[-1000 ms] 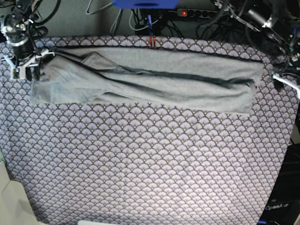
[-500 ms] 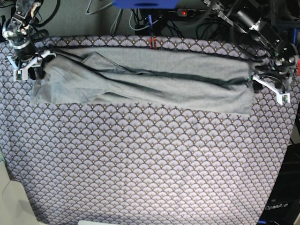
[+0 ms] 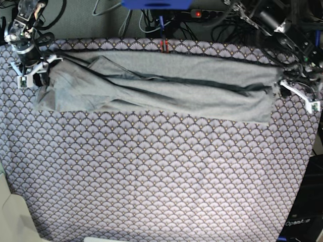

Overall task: Fold the T-shirt properly
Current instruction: 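Hold the end with the right gripper and move the left gripper to the other end, then grasp the shirt end beside the left gripper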

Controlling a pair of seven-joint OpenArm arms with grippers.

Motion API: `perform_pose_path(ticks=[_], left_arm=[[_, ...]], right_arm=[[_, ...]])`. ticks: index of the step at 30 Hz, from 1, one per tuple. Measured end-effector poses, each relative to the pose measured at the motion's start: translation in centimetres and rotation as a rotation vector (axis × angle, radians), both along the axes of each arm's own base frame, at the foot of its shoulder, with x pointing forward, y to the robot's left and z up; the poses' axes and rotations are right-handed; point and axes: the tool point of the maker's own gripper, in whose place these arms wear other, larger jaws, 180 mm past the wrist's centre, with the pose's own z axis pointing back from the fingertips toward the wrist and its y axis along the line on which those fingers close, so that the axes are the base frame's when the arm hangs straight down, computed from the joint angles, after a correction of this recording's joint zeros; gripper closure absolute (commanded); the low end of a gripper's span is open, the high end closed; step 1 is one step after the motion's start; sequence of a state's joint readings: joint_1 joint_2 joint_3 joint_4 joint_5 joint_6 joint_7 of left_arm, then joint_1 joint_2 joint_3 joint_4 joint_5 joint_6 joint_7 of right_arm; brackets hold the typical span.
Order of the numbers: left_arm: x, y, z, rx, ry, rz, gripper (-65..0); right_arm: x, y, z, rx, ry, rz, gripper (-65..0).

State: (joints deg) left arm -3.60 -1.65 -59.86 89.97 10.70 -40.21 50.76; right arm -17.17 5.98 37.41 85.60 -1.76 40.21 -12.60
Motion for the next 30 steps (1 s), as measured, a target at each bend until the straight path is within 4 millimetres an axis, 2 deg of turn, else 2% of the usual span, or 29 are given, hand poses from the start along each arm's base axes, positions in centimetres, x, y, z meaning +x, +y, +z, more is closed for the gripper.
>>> perform_pose_path(ticks=[3, 7, 13, 18, 23, 25, 30], left_arm=[[0.1, 0.7, 1.3, 0.023, 0.021, 0.02, -51.3], [0.1, 0.1, 2.1, 0.017, 0.041, 0.018, -51.3], [2.3, -1.5, 3.1, -0.09, 0.004, -0.082, -51.3], [1.7, -2.6, 0.5, -0.225, 0.055, -0.095, -51.3], [2.5, -3.8, -1.7, -0.312, 0.073, -0.1, -51.4], [2.0, -4.3, -2.8, -0.342, 0.1, -0.098, -51.4], [2.3, -4.6, -3.3, -0.363, 0.085, -0.093, -51.4]], right_arm=[[-0.2, -0.3, -0.5, -0.051, 0.039, 0.016, -16.9], [0.1, 0.4, -0.9, -0.056, 0.047, 0.015, -16.9], [0.1, 0.5, -1.0, -0.057, 0.048, 0.015, -16.9], [0.0, 0.4, -1.0, -0.058, 0.049, 0.015, -16.9], [0.0, 0.4, -1.0, -0.058, 0.049, 0.015, -16.9], [0.0, 0.4, -1.0, -0.058, 0.049, 0.015, -16.9], [0.0, 0.4, -1.0, -0.06, 0.051, 0.016, -16.9]])
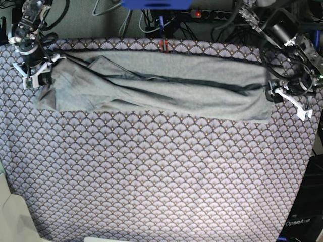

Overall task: Fold the T-shirt properly
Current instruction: 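Grasp the shirt end beside the left gripper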

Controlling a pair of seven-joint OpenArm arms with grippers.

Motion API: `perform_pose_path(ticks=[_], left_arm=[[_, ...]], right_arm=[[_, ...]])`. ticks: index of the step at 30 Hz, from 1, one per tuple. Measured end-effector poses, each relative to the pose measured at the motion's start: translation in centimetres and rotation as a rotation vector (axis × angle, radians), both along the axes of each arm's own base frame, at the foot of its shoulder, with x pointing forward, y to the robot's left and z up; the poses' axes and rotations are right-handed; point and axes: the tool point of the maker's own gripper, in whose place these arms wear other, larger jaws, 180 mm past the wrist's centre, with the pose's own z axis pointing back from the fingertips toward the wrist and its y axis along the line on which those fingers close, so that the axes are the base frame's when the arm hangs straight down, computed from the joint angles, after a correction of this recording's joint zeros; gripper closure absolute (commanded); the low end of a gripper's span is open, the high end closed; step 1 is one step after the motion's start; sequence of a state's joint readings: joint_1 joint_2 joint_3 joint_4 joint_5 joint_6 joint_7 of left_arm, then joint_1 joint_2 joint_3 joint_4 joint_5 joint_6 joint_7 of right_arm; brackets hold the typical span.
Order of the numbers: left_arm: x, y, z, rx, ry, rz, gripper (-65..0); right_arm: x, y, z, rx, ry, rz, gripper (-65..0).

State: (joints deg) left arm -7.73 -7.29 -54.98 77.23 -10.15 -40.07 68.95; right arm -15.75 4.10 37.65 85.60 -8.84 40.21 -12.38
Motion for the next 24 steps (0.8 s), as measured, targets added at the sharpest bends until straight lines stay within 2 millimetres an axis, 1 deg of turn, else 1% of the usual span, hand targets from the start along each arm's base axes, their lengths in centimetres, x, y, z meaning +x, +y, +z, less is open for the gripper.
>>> perform_pose_path(ticks=[6, 12, 20, 24], left_arm=[[0.3, -0.2, -0.6, -0.029, -0.005, 0.004, -51.3], [0.9, -1.3, -0.8, -0.021, 0.002, -0.034, -51.3], [0.6, -2.3, -1.1, -0.039, -0.028, -0.028, -51.2], [0.1, -2.6, -1.2, -0.047, 0.003, -0.048, -51.2]], right_arm=[[0.0, 0.0, 0.0, 0.0, -0.001, 0.0, -16.9], [0.0, 0.1, 0.0, 0.002, 0.0, -0.001, -16.9], [0.0, 0.1, 0.0, 0.003, -0.001, 0.0, -16.9], [0.0, 0.1, 0.0, 0.003, -0.002, -0.001, -16.9]])
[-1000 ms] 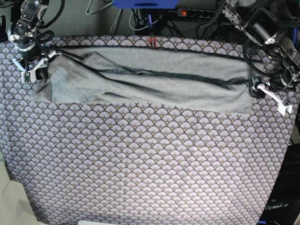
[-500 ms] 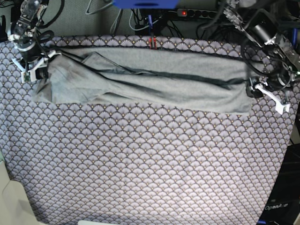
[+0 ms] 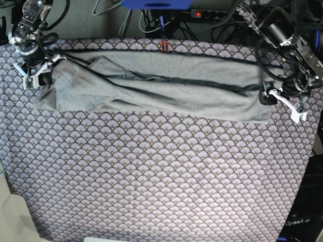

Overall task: Fold the T-shirt properly
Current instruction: 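Grasp the shirt end beside the left gripper, then lift the end and fold it toward the right gripper with the left gripper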

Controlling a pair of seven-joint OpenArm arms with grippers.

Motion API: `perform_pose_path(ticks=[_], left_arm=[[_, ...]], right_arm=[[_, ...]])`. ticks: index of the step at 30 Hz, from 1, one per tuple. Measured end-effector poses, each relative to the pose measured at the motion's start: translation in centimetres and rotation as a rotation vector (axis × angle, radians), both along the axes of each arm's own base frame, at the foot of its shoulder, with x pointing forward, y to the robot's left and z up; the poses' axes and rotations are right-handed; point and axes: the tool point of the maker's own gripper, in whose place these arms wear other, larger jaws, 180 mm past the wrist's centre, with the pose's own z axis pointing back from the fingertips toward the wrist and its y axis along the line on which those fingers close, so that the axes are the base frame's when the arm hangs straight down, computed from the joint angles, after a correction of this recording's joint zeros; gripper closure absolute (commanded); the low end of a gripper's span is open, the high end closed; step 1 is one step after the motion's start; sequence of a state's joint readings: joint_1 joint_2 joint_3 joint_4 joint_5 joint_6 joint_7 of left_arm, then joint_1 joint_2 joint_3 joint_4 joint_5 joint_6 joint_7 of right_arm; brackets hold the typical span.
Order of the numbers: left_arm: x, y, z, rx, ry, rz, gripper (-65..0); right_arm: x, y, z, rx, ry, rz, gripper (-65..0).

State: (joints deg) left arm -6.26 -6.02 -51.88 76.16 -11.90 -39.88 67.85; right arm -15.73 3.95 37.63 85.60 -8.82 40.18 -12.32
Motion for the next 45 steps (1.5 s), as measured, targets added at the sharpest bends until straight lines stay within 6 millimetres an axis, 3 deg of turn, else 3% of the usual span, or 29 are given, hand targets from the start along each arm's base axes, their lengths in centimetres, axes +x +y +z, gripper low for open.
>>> perform_pose_path(ticks=[5, 19, 21, 27, 29, 38, 42, 45], left_arm=[[-0.5, 0.0, 0.3, 0.013, 0.03, -0.02, -51.2], [-1.0, -0.3, 0.2, 0.013, 0.055, -0.028, -49.9], [-0.9, -0.6, 0.2, 0.019, 0.052, -0.024, -42.9], [-0.8, -1.9, -0.2, 0.016, 0.08, -0.059, -7.1], [-0.6, -2.4, -0.3, 0.017, 0.084, -0.076, 0.0], [-0.2, -3.2, 0.4, 0.053, 0.086, -0.091, 0.0], [-0.7, -7.8, 1.3, 0.016, 0.088, -0.182, 0.0], [0.5, -9.0, 3.9, 0.101, 0.034, -0.25, 0.0]], right_arm=[[0.9, 0.0, 0.4, -0.002, -0.018, 0.001, -16.9], [0.8, 0.0, 0.3, -0.002, -0.015, 0.001, -16.9], [0.8, 0.0, 0.3, -0.002, -0.015, 0.001, -16.9], [0.8, 0.0, 0.4, -0.002, -0.016, 0.001, -16.9], [0.7, 0.0, 0.3, -0.002, -0.015, 0.001, -16.9], [1.1, 0.8, 0.2, 0.005, -0.014, 0.023, -16.9], [1.2, 1.2, 0.1, 0.009, -0.014, 0.035, -16.9], [1.2, 1.2, 0.1, 0.009, -0.014, 0.037, -16.9]])
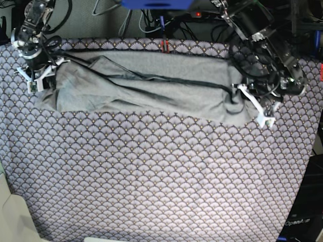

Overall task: Fold the T-shirt properly
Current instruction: 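Lift the end and fold it toward the right gripper with the left gripper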

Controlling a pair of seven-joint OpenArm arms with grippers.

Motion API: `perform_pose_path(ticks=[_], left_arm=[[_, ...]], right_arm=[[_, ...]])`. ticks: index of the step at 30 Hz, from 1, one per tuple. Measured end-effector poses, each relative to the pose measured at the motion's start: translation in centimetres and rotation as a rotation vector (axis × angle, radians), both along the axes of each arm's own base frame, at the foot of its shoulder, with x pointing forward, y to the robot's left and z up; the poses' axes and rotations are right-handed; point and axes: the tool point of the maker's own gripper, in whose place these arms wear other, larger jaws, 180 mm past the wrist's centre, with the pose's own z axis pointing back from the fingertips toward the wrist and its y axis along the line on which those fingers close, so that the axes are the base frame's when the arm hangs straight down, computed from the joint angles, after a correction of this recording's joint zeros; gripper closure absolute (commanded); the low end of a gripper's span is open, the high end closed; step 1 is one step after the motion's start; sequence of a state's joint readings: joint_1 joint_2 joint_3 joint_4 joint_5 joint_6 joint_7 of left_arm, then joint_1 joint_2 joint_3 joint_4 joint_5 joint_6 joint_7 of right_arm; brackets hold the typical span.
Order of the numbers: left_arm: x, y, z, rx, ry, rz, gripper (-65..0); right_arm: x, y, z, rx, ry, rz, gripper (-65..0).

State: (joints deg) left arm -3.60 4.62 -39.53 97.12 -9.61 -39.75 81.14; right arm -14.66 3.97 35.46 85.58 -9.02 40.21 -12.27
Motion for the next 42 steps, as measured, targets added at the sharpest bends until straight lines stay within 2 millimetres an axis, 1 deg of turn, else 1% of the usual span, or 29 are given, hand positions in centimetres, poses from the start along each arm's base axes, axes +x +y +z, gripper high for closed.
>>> perform_pose_path(ticks=[2, 3, 4, 6, 8, 12, 16, 19, 24, 30, 32, 37, 39, 42], left_arm=[[1.5, -1.3, 2.4, 0.024, -0.094, -0.04, 0.0], [1.9, -2.2, 3.2, 0.021, -0.128, -0.053, 0.0], [2.0, -2.9, 3.6, 0.014, -0.143, -0.064, 0.0], [1.5, -3.7, 3.6, 0.015, -0.131, -0.085, 0.0], [1.3, -3.8, 3.4, 0.029, -0.115, -0.096, 0.0], [2.0, -4.6, 4.1, 0.034, -0.144, -0.137, 0.0], [2.2, -5.6, 4.1, 0.046, -0.14, -0.181, 0.0], [2.7, -8.3, 4.5, 0.032, -0.156, -0.266, 0.0], [2.9, -12.1, 4.8, 0.018, -0.171, -0.382, 0.0], [2.4, -18.5, 5.7, -0.002, -0.204, -0.601, 0.0], [2.1, -20.2, 6.0, -0.004, -0.214, -0.662, 0.0], [1.3, -22.5, 6.2, 0.002, -0.223, -0.754, 0.0], [0.8, -23.6, 5.9, -0.005, -0.212, -0.795, 0.0], [0.5, -24.0, 5.3, -0.009, -0.193, -0.81, 0.0]], right_arm=[[0.0, -0.2, 0.0, -0.003, 0.001, -0.003, -16.9], [-0.1, -0.1, 0.0, -0.002, 0.003, -0.003, -16.9], [0.0, 0.1, -0.1, 0.002, 0.002, -0.003, -16.9], [0.0, 0.2, 0.0, 0.005, -0.001, -0.001, -16.9], [0.0, 0.0, 0.0, 0.0, 0.0, -0.001, -16.9], [0.0, -0.1, 0.0, -0.003, 0.002, -0.001, -16.9], [0.0, -0.1, 0.0, -0.003, 0.001, -0.001, -16.9], [0.0, -0.1, 0.0, -0.003, 0.001, -0.001, -16.9], [0.0, -0.1, 0.0, -0.003, 0.001, -0.001, -16.9], [0.0, -0.1, 0.0, -0.003, 0.0, -0.001, -16.9], [0.0, -0.1, 0.0, -0.003, 0.001, -0.001, -16.9], [0.0, -0.1, 0.0, -0.003, 0.001, -0.001, -16.9], [0.0, -0.1, 0.0, -0.003, 0.001, -0.001, -16.9], [0.0, -0.1, 0.0, -0.003, 0.001, -0.001, -16.9]])
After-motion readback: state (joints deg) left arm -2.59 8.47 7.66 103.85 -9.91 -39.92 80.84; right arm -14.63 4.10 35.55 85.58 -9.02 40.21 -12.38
